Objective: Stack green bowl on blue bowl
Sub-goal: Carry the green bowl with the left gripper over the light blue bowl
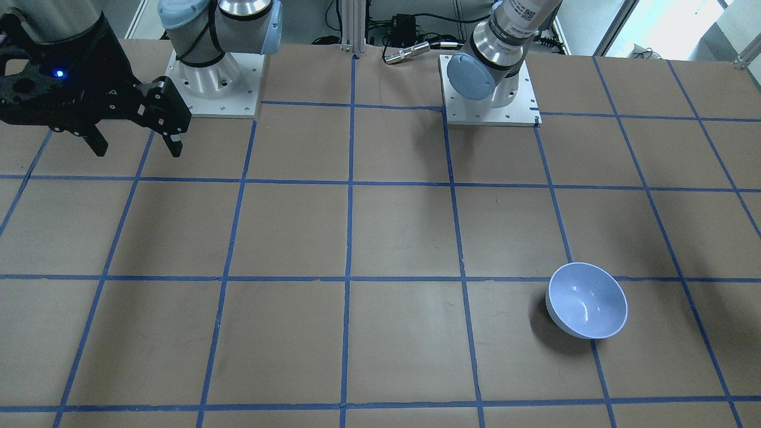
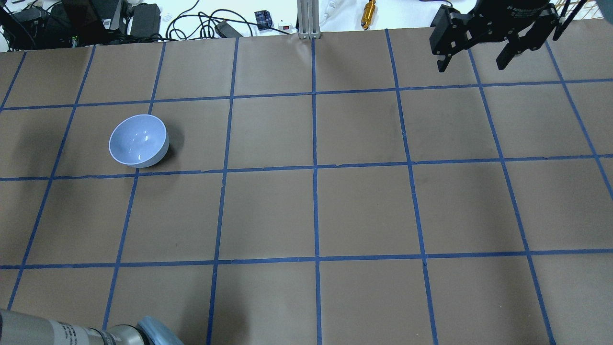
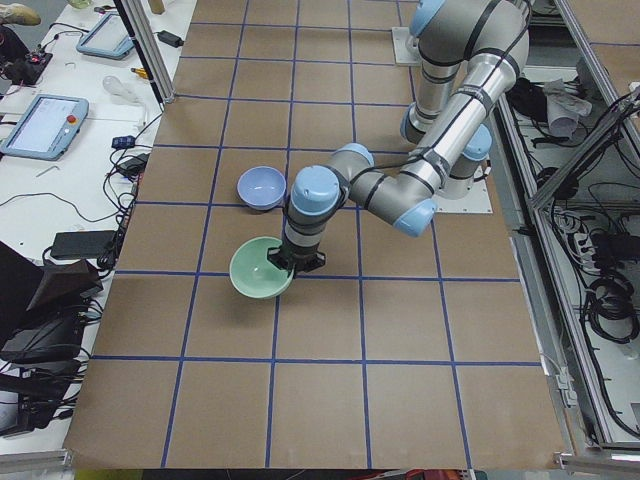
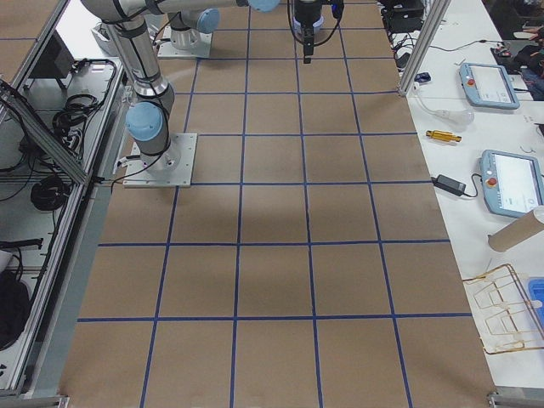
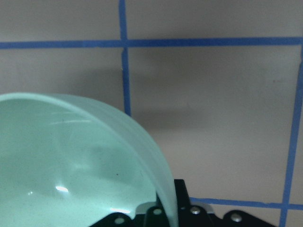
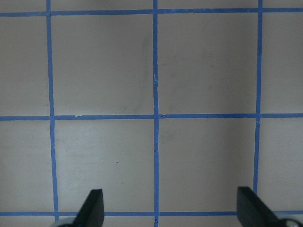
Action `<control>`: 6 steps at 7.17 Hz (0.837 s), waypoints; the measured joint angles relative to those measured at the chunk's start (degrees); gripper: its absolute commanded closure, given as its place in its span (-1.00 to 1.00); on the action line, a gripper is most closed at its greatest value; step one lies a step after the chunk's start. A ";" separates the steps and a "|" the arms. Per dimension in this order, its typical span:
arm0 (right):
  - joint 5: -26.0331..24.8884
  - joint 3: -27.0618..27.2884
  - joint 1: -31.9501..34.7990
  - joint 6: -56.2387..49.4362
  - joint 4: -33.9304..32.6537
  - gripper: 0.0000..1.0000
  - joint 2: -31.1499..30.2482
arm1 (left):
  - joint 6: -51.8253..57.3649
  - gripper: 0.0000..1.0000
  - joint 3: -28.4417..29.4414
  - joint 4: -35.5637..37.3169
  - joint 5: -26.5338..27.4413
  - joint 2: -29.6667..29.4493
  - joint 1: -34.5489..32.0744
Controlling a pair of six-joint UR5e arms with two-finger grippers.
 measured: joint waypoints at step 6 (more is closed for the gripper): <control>0.00 0.00 0.00 0.07 0.00 -1.00 -0.02 | -24.50 1.00 -5.67 4.14 1.84 1.85 -26.91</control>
